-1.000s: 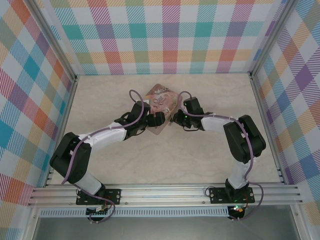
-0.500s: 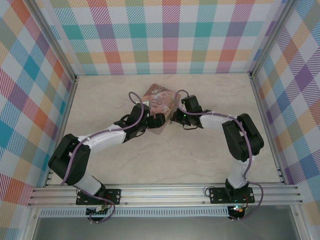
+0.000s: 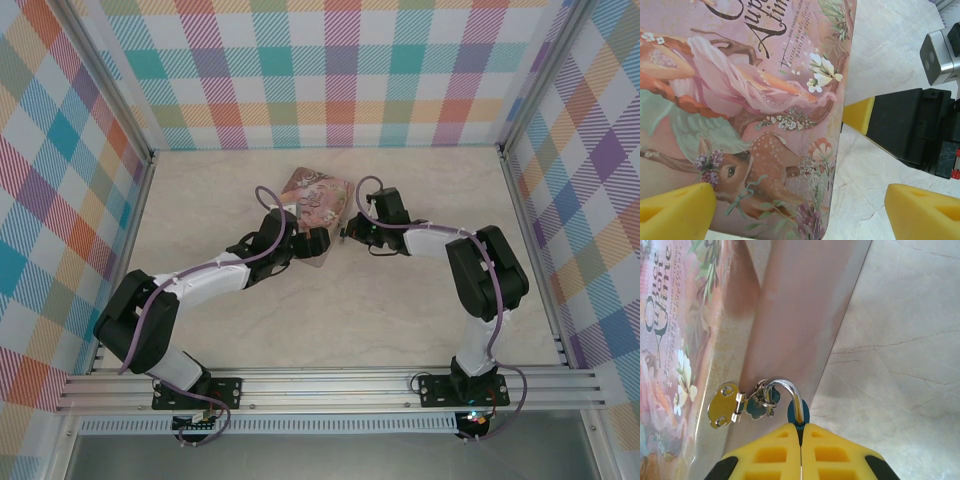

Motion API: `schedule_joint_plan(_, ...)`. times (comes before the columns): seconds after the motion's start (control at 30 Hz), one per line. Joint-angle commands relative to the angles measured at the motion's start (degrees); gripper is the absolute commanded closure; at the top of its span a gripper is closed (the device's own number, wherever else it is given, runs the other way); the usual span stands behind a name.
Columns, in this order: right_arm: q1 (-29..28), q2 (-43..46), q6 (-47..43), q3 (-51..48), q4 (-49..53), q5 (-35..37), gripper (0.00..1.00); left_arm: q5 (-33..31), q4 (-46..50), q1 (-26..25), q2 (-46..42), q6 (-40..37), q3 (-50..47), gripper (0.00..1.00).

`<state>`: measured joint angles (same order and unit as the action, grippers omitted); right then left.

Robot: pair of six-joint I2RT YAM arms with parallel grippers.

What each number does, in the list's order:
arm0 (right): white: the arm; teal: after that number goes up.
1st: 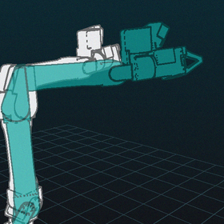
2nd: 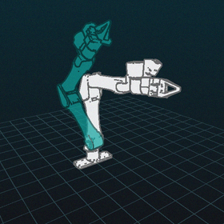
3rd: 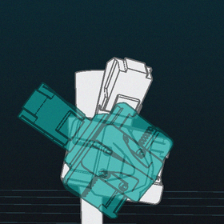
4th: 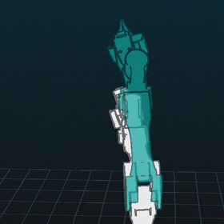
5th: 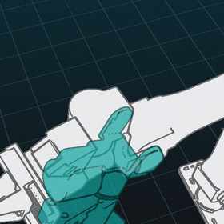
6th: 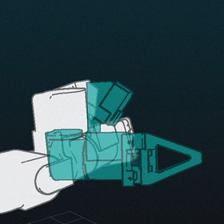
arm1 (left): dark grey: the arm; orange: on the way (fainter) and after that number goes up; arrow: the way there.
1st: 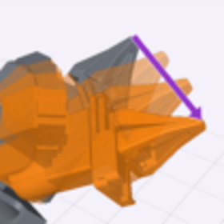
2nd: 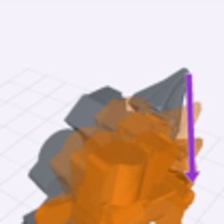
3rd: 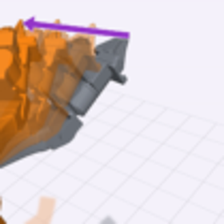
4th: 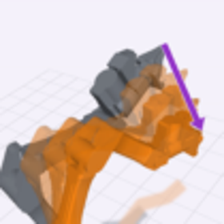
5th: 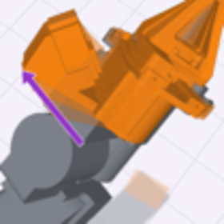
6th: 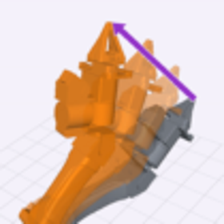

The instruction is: Unlock a padlock with a key

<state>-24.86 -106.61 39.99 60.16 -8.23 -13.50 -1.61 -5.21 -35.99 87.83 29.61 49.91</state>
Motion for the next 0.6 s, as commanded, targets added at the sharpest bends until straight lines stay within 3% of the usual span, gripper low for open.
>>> schedule_joint_plan(0.0, 2.28, -0.92, -0.49, 3.78, -5.94, 1.61, 0.92, -0.61, 13.39, -0.22, 2.04, 2.99, -4.25, 0.11)
schedule_joint_plan(0.37, 2.27, -3.56, -2.79, 6.68, -0.31, 4.72, 0.92, -0.61, 13.13, -0.22, 1.87, 3.37, -4.45, 0.11)
schedule_joint_plan(0.57, 2.33, 2.28, -7.5, 1.56, 2.94, 9.88, 0.92, -3.92, 16.16, -0.18, -1.08, 3.85, -5.3, 0.11)
